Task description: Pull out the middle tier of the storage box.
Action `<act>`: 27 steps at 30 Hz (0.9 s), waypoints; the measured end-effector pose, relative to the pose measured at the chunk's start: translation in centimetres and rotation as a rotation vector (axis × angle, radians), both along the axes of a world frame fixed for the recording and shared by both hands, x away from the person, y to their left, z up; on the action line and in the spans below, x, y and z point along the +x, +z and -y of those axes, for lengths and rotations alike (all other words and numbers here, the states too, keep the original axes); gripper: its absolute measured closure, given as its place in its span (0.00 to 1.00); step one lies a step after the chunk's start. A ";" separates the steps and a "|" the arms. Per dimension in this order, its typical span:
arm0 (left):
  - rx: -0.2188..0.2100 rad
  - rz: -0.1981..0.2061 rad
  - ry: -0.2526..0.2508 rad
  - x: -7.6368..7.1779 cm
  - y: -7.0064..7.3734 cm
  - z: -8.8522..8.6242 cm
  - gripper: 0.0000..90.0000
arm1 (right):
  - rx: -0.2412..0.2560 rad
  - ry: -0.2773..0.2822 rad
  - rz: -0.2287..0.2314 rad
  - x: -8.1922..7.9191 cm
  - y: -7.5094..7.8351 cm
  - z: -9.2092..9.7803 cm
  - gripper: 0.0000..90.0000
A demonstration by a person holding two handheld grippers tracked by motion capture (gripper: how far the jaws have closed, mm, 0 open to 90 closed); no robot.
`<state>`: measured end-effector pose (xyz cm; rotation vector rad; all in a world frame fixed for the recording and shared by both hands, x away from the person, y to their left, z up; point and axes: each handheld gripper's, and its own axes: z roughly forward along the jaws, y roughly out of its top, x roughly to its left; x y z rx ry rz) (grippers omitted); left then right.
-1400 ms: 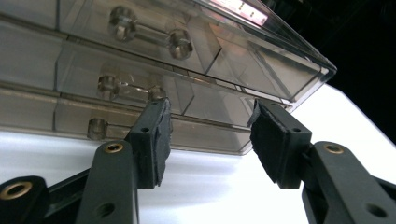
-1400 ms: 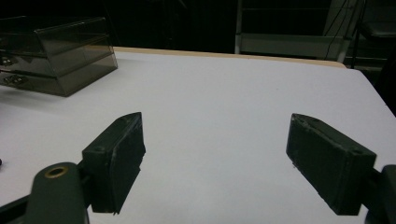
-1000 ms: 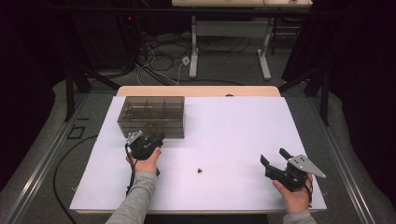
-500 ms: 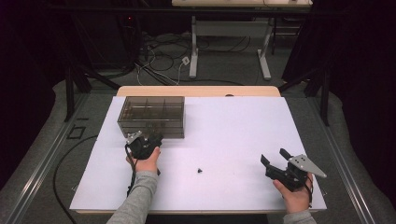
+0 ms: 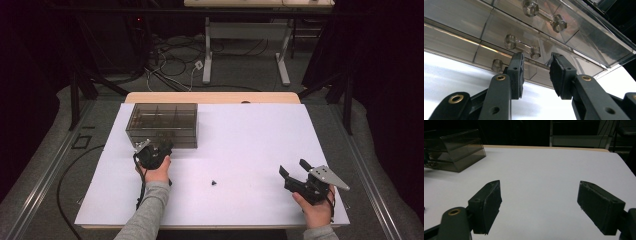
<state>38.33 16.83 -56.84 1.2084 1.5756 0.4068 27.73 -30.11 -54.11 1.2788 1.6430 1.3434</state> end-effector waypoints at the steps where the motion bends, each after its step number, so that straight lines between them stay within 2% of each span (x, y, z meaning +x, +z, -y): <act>1: -0.007 0.003 0.002 0.0 0.0 0.1 0.73 | -0.001 0.001 -0.002 0.0 0.0 0.0 0.21; 4: -0.022 0.004 0.009 0.1 -0.1 0.1 0.74 | -0.002 0.002 -0.003 0.0 0.0 0.0 0.21; 6: -0.051 0.001 0.021 0.2 -0.1 0.0 0.76 | -0.004 0.002 -0.005 0.0 0.0 0.0 0.21; 12: -0.065 -0.005 0.029 0.3 -0.1 -0.2 0.78 | -0.003 0.001 -0.007 0.0 0.0 0.1 0.21; 15: -0.093 -0.010 0.039 0.4 -0.1 -0.4 0.79 | 0.000 0.002 -0.006 0.1 -0.1 0.0 0.21; 27: -0.114 -0.024 0.037 0.4 -0.2 -0.5 0.85 | -0.003 0.002 -0.003 0.1 0.0 0.1 0.22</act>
